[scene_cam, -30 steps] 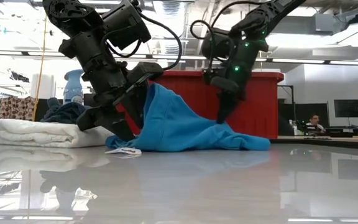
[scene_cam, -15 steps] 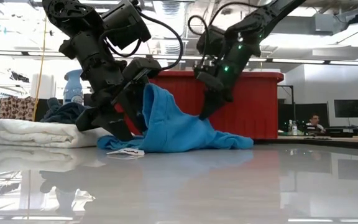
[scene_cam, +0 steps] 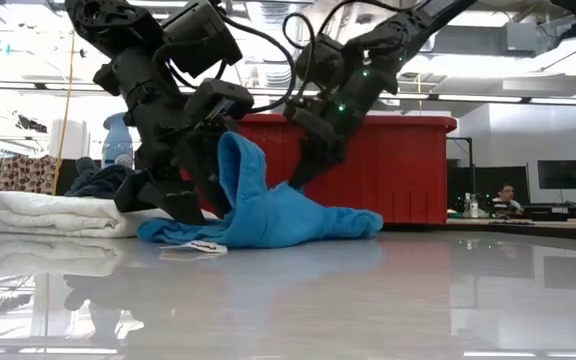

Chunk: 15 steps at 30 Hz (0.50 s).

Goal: Fold Laundry from Bin
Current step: Fold the blue shorts

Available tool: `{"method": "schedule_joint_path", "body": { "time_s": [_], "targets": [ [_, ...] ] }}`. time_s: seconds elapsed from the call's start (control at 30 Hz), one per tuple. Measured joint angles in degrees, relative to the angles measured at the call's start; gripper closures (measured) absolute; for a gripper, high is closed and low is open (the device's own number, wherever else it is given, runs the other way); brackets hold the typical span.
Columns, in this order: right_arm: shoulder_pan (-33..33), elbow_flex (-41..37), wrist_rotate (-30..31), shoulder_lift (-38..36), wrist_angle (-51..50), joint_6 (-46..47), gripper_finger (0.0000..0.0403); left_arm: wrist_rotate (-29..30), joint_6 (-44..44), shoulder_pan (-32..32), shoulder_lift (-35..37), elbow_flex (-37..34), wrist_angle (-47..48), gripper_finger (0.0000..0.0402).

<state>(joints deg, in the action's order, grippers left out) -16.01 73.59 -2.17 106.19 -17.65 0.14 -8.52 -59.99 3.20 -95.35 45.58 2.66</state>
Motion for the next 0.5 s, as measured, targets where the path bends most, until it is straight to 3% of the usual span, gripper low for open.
{"method": "schedule_joint_path", "body": {
  "time_s": [0.17, 0.5],
  "targets": [
    [-1.44, 0.84, 1.85, 0.07, 0.51, 0.57, 0.0386, -1.78, -0.02, 0.84, -0.04, 0.00, -0.05, 0.0233],
    [-1.47, 0.93, -1.01, 0.04, 4.34, 0.92, 0.0385, -1.12, -0.61, 2.01, -0.04, 0.00, -0.18, 0.0233]
  ]
}}
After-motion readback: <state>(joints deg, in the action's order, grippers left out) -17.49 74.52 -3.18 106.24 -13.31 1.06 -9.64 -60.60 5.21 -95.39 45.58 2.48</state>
